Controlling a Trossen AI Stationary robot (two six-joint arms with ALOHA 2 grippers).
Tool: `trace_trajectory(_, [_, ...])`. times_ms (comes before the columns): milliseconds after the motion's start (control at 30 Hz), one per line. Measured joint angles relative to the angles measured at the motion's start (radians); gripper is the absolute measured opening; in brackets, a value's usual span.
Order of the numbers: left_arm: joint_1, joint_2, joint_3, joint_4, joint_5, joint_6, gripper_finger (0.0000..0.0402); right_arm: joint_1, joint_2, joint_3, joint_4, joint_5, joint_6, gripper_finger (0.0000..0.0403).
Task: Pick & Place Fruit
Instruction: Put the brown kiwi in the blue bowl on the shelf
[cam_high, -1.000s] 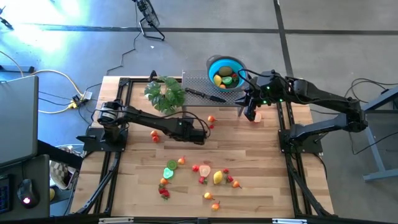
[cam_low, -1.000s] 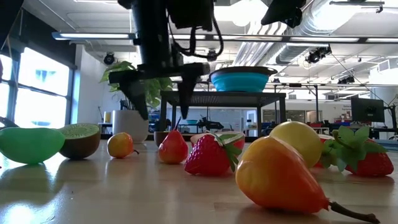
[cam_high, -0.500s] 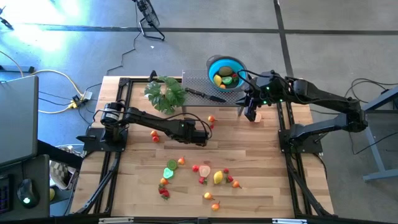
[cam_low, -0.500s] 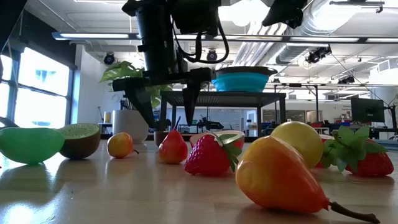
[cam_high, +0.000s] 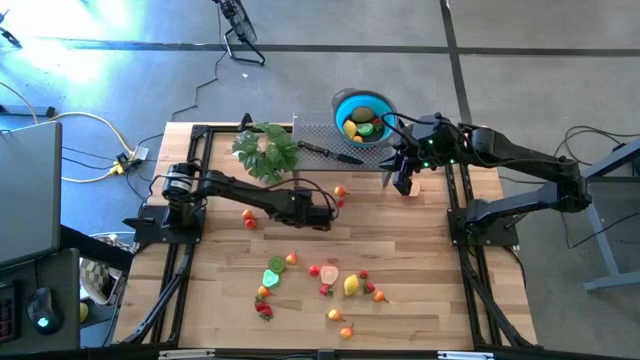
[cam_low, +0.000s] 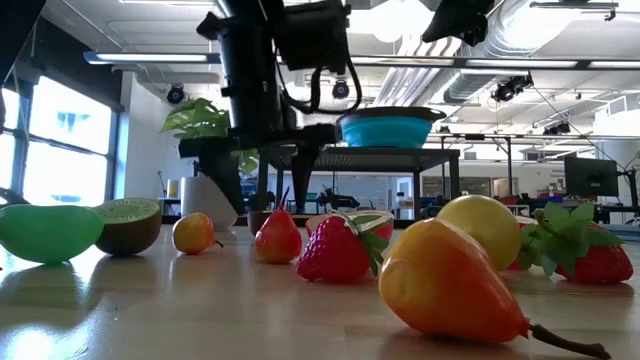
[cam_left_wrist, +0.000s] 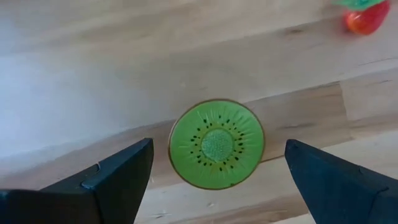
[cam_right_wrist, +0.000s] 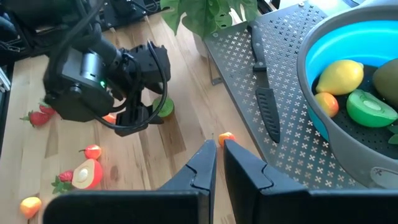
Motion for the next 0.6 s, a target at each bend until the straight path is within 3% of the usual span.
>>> trace_trajectory(600, [-0.001,0.03,-0.037,0.072,-0.018,-0.032,0.0354,0.0,0.0,0.0,0.0,0.051,0.0,0.0023])
